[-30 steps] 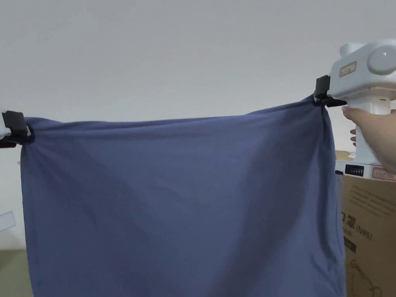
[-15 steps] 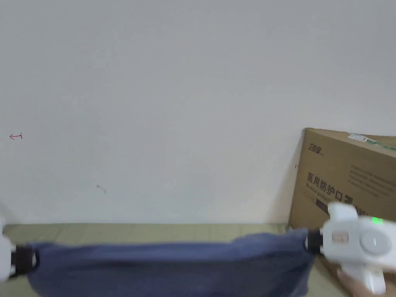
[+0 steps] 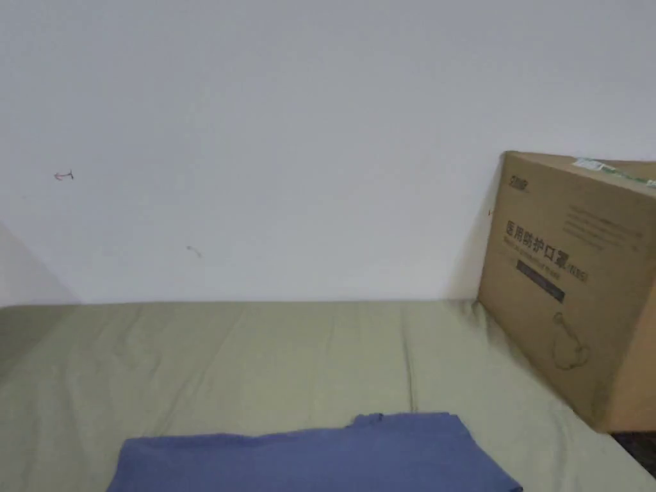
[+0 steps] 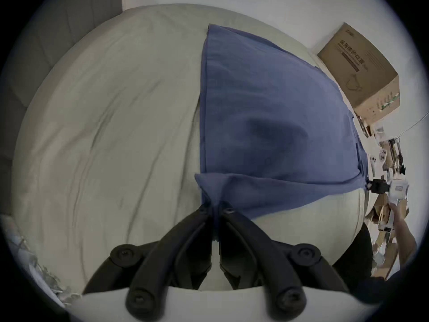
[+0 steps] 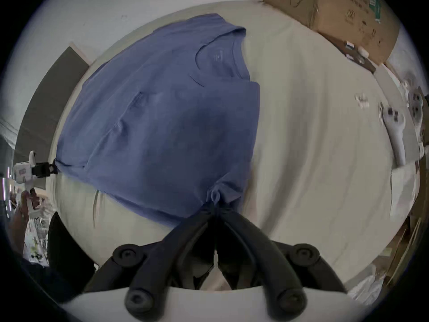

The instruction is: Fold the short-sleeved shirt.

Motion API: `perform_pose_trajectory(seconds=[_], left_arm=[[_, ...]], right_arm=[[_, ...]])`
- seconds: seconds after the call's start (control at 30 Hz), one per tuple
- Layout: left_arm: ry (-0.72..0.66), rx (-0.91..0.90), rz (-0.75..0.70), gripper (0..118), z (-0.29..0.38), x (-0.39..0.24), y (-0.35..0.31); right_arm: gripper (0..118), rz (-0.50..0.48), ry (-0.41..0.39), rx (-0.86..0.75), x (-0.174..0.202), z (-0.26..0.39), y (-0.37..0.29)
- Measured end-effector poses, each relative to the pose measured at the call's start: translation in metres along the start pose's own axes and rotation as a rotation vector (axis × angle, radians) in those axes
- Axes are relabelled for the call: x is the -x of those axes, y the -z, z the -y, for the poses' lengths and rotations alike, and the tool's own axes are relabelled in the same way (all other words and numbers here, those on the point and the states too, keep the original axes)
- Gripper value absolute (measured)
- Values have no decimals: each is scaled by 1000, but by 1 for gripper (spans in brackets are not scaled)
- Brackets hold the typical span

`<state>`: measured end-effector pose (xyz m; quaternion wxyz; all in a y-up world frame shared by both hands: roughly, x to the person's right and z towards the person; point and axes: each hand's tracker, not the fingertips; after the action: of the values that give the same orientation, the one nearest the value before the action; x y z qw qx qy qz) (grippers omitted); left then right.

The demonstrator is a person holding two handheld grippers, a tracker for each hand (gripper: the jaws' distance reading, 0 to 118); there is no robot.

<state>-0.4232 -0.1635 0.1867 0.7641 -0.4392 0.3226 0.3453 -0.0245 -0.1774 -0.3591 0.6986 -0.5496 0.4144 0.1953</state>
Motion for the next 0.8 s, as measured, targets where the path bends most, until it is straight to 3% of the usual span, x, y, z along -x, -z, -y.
perform_pose_trajectory(seconds=[0.4, 0.57, 0.67, 0.73, 0.77, 0.8], left_arm=[[20, 34, 15, 3, 51, 0, -3], [143, -102, -42, 4, 74, -23, -1], [112, -140, -62, 9, 76, -10, 4], [65, -127, -56, 29, 74, -11, -2], [21, -130, -50, 59, 75, -13, -6], [-5, -150, -49, 105, 70, -4, -9]], right_arm=[[0, 8, -64, 20, 7, 41, -9], [1, 29, 34, -22, 12, 47, -8], [5, 46, 10, -45, 18, 53, -12], [13, 59, -1, -50, 12, 48, -8], [23, 61, 32, -50, 11, 46, -10], [47, 52, 94, -50, 10, 44, -14]])
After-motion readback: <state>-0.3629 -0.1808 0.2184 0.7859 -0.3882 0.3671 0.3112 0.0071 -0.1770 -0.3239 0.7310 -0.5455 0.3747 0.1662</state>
